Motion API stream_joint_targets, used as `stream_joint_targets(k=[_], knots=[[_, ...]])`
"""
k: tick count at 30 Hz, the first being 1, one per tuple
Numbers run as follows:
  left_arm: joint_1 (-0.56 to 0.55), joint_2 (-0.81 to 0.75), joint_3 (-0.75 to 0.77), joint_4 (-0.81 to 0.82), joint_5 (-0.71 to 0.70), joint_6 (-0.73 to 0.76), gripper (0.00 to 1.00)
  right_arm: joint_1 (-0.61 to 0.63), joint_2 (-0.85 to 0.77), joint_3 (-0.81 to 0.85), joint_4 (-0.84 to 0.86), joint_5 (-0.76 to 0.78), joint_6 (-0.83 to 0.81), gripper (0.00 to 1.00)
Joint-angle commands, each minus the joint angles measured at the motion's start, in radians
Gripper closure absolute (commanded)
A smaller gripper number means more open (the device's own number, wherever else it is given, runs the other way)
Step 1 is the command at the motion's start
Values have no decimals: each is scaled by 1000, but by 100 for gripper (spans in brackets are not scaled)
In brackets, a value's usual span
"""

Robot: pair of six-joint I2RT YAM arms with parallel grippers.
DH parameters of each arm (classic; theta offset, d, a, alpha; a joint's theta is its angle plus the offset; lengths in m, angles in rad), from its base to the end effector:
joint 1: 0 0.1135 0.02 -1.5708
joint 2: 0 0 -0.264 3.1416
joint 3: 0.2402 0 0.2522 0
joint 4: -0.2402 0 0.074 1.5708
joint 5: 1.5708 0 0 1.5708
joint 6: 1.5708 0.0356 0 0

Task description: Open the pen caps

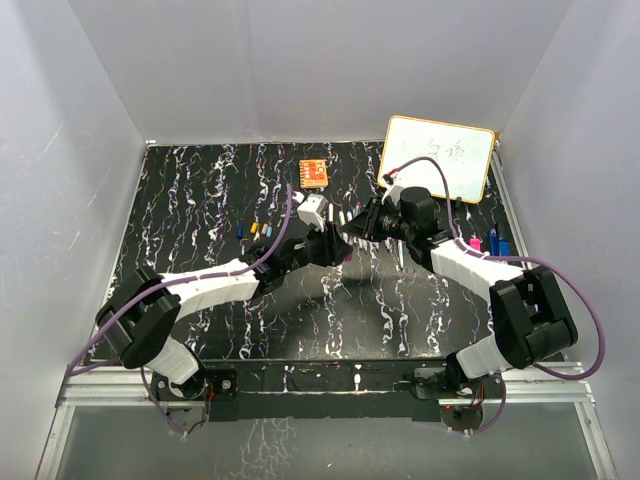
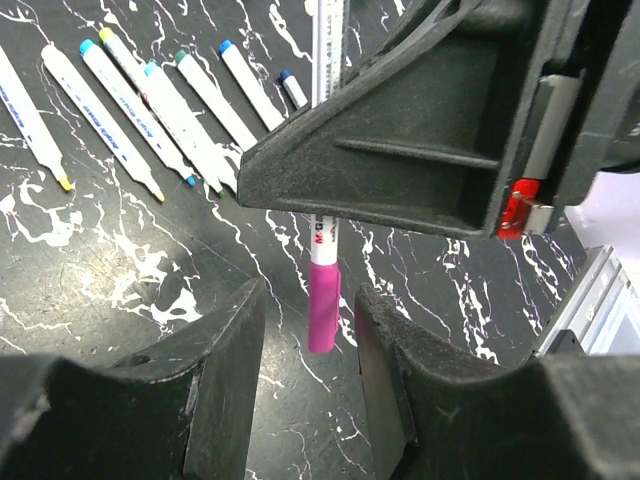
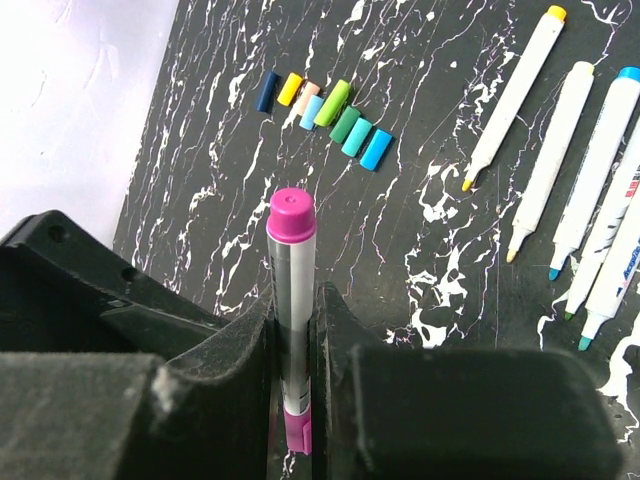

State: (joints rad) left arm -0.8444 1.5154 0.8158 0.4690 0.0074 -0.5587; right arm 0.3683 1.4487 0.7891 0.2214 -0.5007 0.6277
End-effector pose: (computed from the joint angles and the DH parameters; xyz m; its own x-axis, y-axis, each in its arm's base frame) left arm 0.2244 -0.2530 0.2402 -0.5275 -0.2043 -0.8246 0.5575 0.6492 -0.5175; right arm 0.2863 0.1288 0.2282 -0.7440 0.2651 -0.6133 -0.3514 0.6255 0.6967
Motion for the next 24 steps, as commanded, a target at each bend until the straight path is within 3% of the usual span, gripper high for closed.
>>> stream_joint_targets(k=[1,13,16,20,24], knots=[[11,37,14,57,59,-3,61,-4,-12,38,61,-15,-5,100],[22,84,5,117,125,-10,64,-3,-26,33,70,-24,3,100],[23,88,4,133,132,-10,74,-3,-23,38,70,-29,4,100],[25,94,3,145,152,-20,100,-3,-21,42,73,-28,8,100],[28,97,-6,160,167,-36,100,-3,-22,43,76,-15,9,100]])
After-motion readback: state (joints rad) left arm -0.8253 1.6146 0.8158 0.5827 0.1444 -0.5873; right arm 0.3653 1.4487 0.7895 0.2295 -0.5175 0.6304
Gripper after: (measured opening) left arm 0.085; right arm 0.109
